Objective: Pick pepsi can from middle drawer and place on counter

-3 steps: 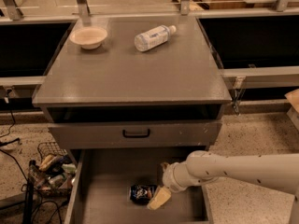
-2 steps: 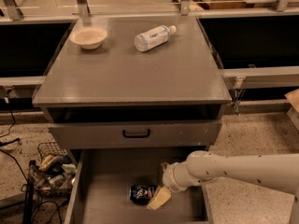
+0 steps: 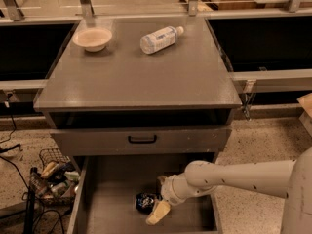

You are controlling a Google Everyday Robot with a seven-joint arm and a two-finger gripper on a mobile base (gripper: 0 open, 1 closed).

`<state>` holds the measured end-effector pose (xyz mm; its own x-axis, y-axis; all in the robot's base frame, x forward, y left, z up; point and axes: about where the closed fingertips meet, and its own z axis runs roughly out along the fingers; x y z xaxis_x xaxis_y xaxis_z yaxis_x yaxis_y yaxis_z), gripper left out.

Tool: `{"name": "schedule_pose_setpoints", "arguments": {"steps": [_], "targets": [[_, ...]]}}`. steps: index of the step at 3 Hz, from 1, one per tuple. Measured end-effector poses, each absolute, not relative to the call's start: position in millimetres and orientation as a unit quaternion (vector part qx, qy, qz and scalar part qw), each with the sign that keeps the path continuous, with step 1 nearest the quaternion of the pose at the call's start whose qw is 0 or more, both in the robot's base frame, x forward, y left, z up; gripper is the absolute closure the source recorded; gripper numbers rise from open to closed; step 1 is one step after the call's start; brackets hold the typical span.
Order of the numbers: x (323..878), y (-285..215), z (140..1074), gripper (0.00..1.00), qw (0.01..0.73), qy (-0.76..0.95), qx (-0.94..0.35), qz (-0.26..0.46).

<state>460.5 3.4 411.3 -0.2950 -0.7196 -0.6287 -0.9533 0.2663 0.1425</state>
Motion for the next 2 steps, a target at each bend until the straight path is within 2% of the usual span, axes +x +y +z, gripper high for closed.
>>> {"name": "schedule_pose_setpoints", "arguments": {"steps": [1, 2], "targets": [[460.7, 3.9, 410.4, 0.00, 0.228, 0.763, -0.548, 0.258], [473.8, 18.8, 382.2, 0.00, 0.222, 0.763, -0.536, 0.287]]}}
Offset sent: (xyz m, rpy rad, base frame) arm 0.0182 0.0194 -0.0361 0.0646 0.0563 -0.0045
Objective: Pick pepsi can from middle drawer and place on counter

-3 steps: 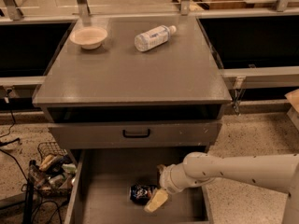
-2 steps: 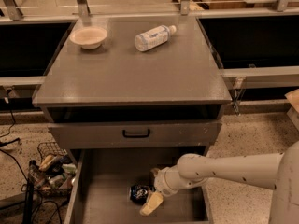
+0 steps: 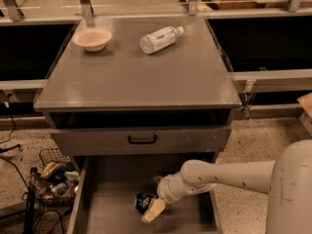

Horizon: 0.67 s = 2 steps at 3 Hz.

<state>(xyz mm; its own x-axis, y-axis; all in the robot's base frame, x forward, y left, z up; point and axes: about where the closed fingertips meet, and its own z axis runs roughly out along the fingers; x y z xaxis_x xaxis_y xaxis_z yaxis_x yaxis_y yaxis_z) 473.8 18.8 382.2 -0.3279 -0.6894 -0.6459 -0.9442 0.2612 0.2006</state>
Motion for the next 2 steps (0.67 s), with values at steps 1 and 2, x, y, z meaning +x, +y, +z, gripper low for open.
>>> {"name": "schedule_pose_setpoints", "arguments": {"steps": [1, 2], "targets": [[473.8, 18.8, 382.2, 0.00, 0.222, 0.763, -0.536, 0.287], [473.7, 18.8, 382.2, 0.18, 0.222, 0.762, -0.536, 0.287]]}}
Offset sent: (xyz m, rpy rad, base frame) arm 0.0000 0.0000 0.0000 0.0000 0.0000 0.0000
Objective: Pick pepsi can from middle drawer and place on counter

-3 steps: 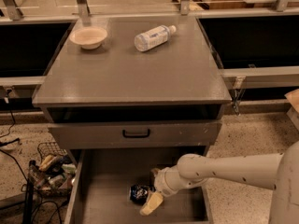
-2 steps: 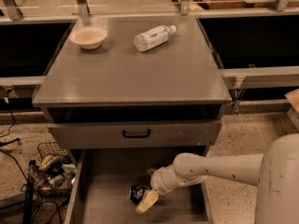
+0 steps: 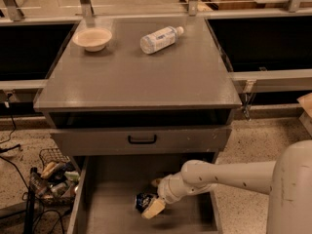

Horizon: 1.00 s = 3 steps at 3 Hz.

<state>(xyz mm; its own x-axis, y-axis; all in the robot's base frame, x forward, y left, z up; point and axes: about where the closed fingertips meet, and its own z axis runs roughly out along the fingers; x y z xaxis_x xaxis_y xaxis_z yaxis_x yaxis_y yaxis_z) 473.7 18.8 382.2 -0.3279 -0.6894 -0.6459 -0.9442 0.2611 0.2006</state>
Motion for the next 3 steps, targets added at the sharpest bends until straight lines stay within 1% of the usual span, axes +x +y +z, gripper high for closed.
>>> {"name": "schedule_pose_setpoints", "arguments": {"steps": [2, 3], "targets": [[473.7, 18.9, 382.2, 0.65, 0.222, 0.762, -0.536, 0.287], [473.7, 18.9, 382.2, 0.96, 0.222, 0.762, -0.536, 0.287]]}}
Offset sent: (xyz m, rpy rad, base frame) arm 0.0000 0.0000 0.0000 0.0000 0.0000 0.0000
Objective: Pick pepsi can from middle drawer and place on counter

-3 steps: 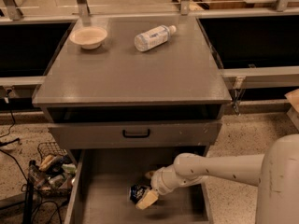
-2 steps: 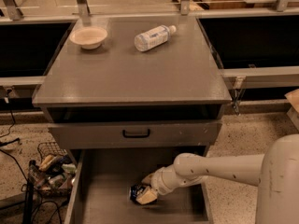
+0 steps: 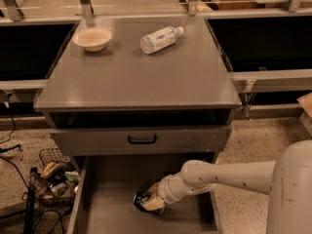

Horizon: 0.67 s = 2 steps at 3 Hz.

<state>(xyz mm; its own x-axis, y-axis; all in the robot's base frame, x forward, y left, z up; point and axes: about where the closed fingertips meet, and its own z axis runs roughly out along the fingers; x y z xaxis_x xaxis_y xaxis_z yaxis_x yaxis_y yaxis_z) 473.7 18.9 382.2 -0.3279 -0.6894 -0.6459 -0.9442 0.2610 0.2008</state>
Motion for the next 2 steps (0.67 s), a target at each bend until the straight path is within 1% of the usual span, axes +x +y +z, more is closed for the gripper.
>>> {"name": "schedule_pose_setpoints", "arguments": {"steps": [1, 2], "targets": [[473.7, 18.9, 382.2, 1.00, 0.222, 0.762, -0.536, 0.287], [472.4, 19.6, 385.8, 1.00, 0.221, 0.761, -0.538, 0.287]]}}
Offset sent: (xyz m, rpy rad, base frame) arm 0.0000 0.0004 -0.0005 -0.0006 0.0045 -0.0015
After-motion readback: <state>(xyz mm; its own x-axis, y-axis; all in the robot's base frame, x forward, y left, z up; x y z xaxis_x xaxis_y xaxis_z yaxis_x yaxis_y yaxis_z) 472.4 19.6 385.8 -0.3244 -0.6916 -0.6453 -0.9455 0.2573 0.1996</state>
